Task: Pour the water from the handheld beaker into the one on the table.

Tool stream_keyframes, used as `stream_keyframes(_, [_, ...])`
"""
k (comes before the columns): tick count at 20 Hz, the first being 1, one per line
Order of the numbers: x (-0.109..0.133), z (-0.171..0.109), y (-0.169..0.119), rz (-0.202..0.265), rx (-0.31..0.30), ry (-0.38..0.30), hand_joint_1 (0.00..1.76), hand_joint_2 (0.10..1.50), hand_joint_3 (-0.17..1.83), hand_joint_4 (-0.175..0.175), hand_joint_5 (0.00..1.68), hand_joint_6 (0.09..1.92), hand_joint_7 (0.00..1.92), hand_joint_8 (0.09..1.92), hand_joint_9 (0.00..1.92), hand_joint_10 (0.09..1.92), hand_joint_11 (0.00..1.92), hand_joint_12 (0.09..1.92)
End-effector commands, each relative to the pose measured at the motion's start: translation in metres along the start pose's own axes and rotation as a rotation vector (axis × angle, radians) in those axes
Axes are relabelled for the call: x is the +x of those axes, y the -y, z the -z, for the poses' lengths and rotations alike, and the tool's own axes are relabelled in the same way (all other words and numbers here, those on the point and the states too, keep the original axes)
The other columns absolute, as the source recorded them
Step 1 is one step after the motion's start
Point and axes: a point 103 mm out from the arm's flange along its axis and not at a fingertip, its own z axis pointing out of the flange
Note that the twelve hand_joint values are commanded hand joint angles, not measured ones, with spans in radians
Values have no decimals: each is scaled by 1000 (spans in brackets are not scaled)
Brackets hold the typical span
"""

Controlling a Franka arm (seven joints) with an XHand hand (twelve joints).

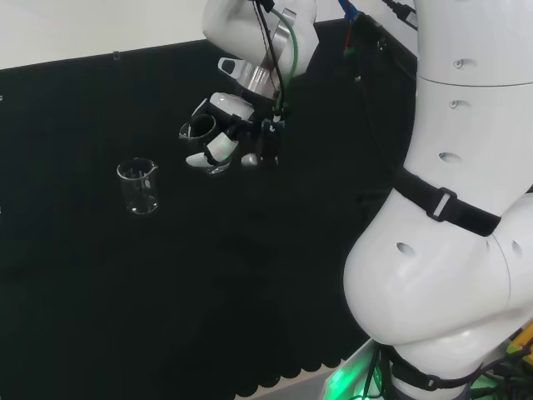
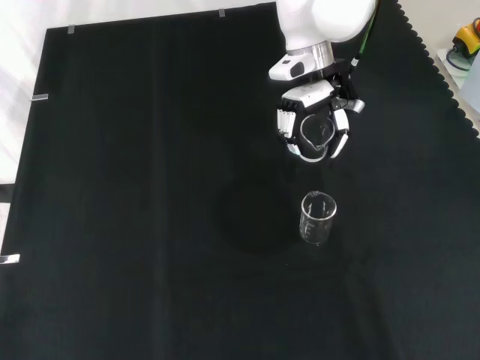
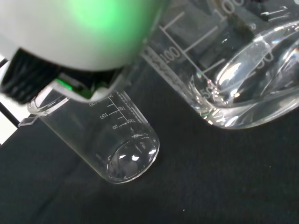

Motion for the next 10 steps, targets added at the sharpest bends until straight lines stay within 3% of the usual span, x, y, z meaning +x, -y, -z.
stream_keyframes(1, [5, -3, -3, -5, 8, 18, 1314, 501, 984, -175, 1201, 921, 1276, 887, 1644, 763, 1355, 753])
stream_keyframes(10, [14, 6, 2, -26, 24, 105, 1314, 500, 987, -175, 1200, 925, 1274, 892, 1642, 768, 1353, 754])
